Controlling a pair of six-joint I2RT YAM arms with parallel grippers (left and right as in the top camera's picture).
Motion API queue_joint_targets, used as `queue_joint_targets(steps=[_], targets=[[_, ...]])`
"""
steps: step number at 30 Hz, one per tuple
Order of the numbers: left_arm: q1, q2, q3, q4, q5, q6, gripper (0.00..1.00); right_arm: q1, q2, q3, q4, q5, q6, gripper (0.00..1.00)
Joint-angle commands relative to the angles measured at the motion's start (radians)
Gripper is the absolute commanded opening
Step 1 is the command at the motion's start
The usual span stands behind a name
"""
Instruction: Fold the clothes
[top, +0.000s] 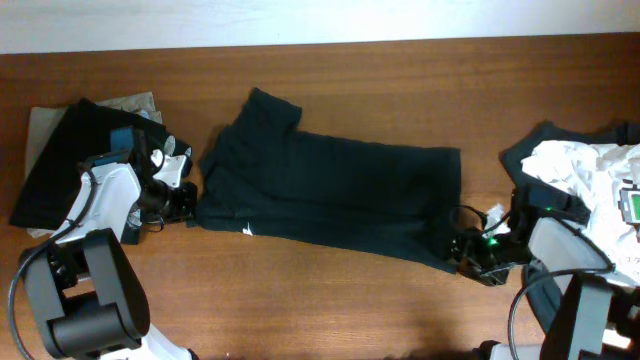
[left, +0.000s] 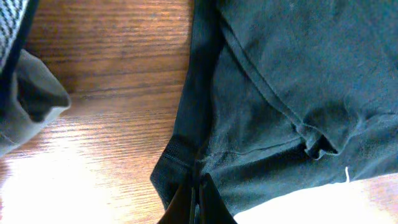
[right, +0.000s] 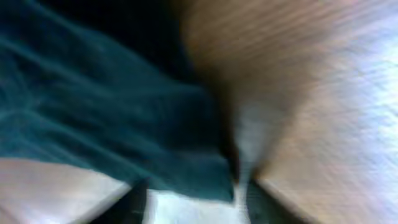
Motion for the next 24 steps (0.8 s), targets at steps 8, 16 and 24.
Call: queue_joint_targets(steps=[8, 16, 24], targets=[[0.007, 0.005, 0.081, -0.180, -0.083, 0.006, 0.00, -0.011, 0.022, 0.233, -0.410, 0.272, 0.025, 0.04], [0.006, 0.003, 0.243, -0.441, -0.050, 0.002, 0.70, -0.011, 0.023, 0.385, -0.388, 0.277, 0.028, 0.53], [-0.259, 0.115, 0.488, 0.107, 0.127, 0.069, 0.80, -0.011, 0.024, 0.727, -0.330, 0.190, 0.029, 0.70]])
